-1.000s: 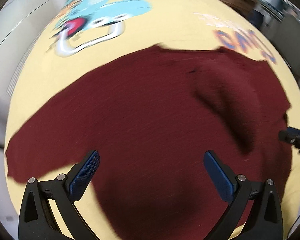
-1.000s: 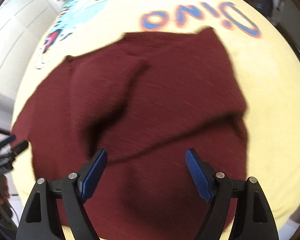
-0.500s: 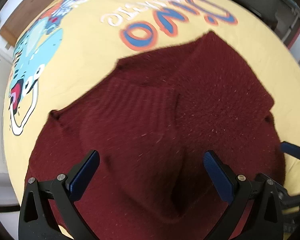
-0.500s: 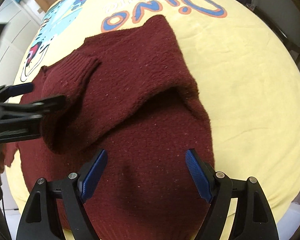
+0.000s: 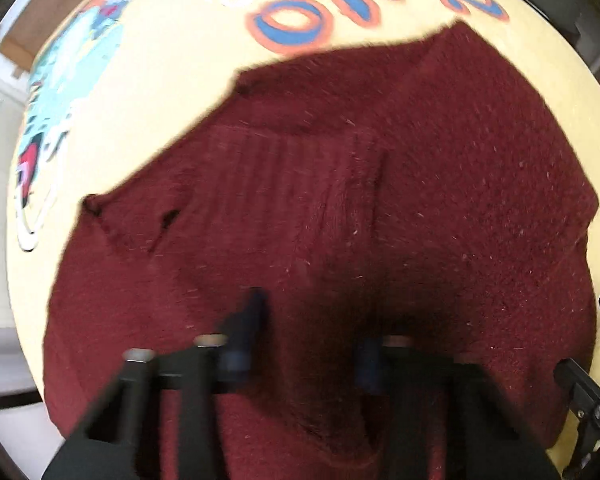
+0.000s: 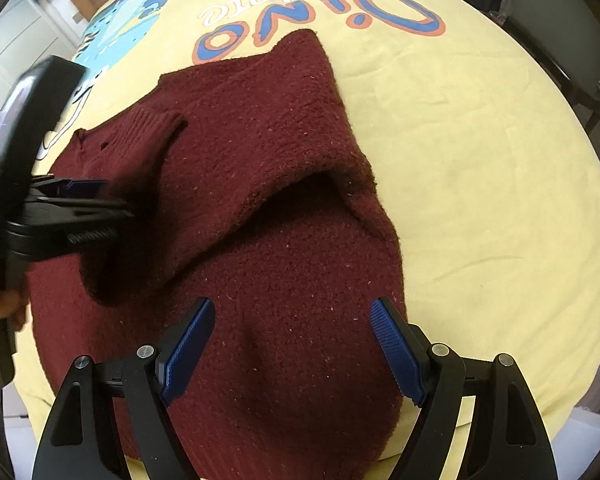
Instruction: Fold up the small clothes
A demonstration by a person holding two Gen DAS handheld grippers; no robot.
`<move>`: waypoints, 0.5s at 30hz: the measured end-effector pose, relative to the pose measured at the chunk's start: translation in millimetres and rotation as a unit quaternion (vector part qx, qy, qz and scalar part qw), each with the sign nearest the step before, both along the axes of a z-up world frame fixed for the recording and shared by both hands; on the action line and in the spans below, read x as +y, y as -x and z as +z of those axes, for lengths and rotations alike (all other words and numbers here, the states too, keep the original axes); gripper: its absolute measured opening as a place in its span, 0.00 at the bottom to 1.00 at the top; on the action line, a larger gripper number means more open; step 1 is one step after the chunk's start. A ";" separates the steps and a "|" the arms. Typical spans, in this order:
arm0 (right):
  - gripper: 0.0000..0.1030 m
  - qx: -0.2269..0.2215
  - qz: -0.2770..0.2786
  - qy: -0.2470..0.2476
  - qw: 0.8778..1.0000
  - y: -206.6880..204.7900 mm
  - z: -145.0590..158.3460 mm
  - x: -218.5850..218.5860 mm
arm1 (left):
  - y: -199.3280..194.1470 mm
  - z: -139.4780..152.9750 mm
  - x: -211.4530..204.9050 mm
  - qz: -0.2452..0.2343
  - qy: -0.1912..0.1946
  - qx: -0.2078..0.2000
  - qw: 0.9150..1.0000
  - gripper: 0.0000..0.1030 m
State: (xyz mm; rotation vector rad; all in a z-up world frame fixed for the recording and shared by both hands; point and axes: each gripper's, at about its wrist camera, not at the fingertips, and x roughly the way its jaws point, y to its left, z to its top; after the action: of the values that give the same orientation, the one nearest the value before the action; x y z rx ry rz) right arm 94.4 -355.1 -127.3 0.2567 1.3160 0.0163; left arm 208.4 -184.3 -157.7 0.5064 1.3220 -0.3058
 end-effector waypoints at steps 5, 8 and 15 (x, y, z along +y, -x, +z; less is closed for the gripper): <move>0.79 0.000 0.002 0.000 1.000 -3.7 0.4 3.8 | -4.6 30.0 45.0 0.038 0.046 -0.024 0.998 0.13; 0.79 -0.003 0.004 -0.001 1.000 -3.8 1.6 6.3 | -1.9 45.4 73.9 0.067 0.074 -0.037 0.994 0.13; 0.79 -0.003 0.012 -0.004 1.000 -4.4 0.1 14.0 | 17.7 35.0 151.4 0.170 0.169 -0.015 0.971 0.14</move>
State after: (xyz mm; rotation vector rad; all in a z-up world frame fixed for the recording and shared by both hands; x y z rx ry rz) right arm 98.8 -341.2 -127.2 0.2483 1.3126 0.0421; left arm 190.7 -32.9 -122.7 -0.0062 1.2690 -0.2296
